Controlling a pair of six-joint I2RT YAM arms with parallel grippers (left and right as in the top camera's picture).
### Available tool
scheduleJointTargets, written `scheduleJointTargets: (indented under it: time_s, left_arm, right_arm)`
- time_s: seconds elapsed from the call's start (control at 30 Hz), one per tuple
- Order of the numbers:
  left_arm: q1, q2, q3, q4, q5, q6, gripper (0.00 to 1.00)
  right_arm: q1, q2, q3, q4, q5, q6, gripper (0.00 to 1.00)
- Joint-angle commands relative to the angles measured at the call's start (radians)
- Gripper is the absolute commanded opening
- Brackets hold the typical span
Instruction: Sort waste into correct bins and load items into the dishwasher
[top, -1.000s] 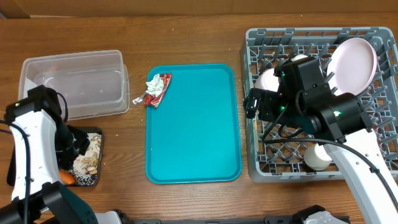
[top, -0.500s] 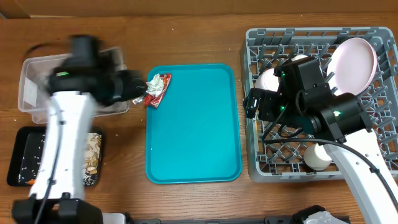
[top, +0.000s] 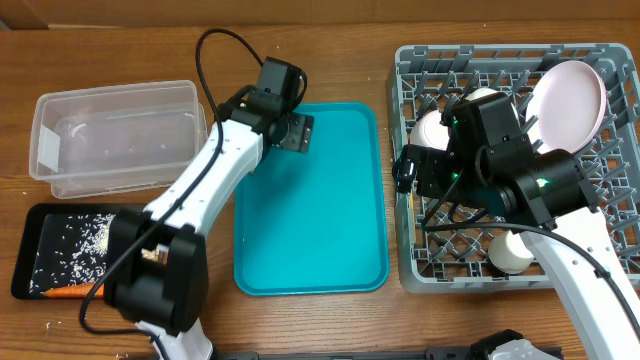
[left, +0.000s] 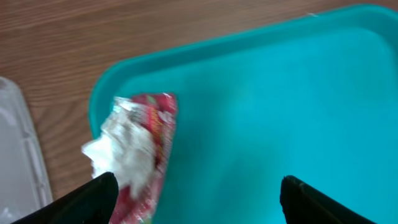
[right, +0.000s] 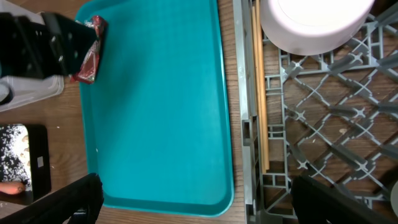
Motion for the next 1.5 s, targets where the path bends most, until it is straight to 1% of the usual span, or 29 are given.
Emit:
scheduleJointTargets:
  time_s: [0.0, 0.17, 0.3, 0.37, 0.47, 0.53, 0.57, 0.73, 0.77, 1.07, 1.2, 1.3, 1.4, 1.47]
  left_arm:
    - [0.037, 0.031, 0.009, 0.039, -0.068, -0.034, 0.86]
    - [0.082, 0.06, 0.009, 0.067, -0.054, -0.03, 0.84]
    - [0.097, 0.114, 0.009, 0.078, -0.039, -0.029, 0.76]
    - [0.098, 0.144, 0.009, 0.077, -0.05, -0.029, 0.7]
    - [0.102, 0.173, 0.009, 0.075, -0.05, -0.03, 0.57]
    - [0.102, 0.177, 0.009, 0.079, -0.048, -0.031, 0.52]
    - [0.102, 0.177, 0.01, 0.081, -0.04, -0.031, 0.47]
    - [0.096, 0.171, 0.055, 0.014, -0.019, -0.031, 0.09]
    - [0.094, 0.171, 0.076, -0.022, -0.019, -0.031, 0.04]
    - [0.084, 0.171, 0.297, -0.348, -0.019, -0.03, 0.04]
    - [0.097, 0.17, 0.394, -0.493, -0.046, -0.035, 0.04]
    - [0.128, 0.17, 0.433, -0.558, -0.046, -0.047, 0.04]
    - [0.182, 0.169, 0.465, -0.597, -0.042, -0.08, 0.04]
    - [0.217, 0.164, 0.487, -0.612, -0.016, -0.083, 0.04]
  right_arm:
    - [0.001, -0.005, 0.018, -0.001, 0.008, 0.006, 1.0]
    - [0.001, -0.005, 0.018, 0.0, 0.009, 0.006, 1.0]
    - [0.001, -0.005, 0.018, 0.0, 0.009, 0.006, 1.0]
    - [0.001, -0.005, 0.018, 0.0, 0.009, 0.006, 1.0]
    - [0.001, -0.005, 0.018, -0.001, 0.009, 0.005, 1.0]
    - [0.001, -0.005, 0.018, -0.001, 0.009, 0.005, 1.0]
    - [0.001, -0.005, 0.018, -0.001, 0.009, 0.005, 1.0]
    - [0.001, -0.005, 0.018, 0.0, 0.009, 0.005, 1.0]
    - [0.001, -0.005, 0.018, 0.0, 0.009, 0.005, 1.0]
    - [0.001, -0.005, 0.018, -0.004, 0.009, 0.006, 1.0]
    - [0.001, -0.005, 0.018, -0.011, 0.009, 0.006, 1.0]
    - [0.001, -0.005, 0.018, -0.016, 0.009, 0.006, 1.0]
    - [0.001, -0.005, 0.018, -0.027, 0.009, 0.006, 1.0]
    - [0.001, -0.005, 0.018, -0.032, 0.009, 0.005, 1.0]
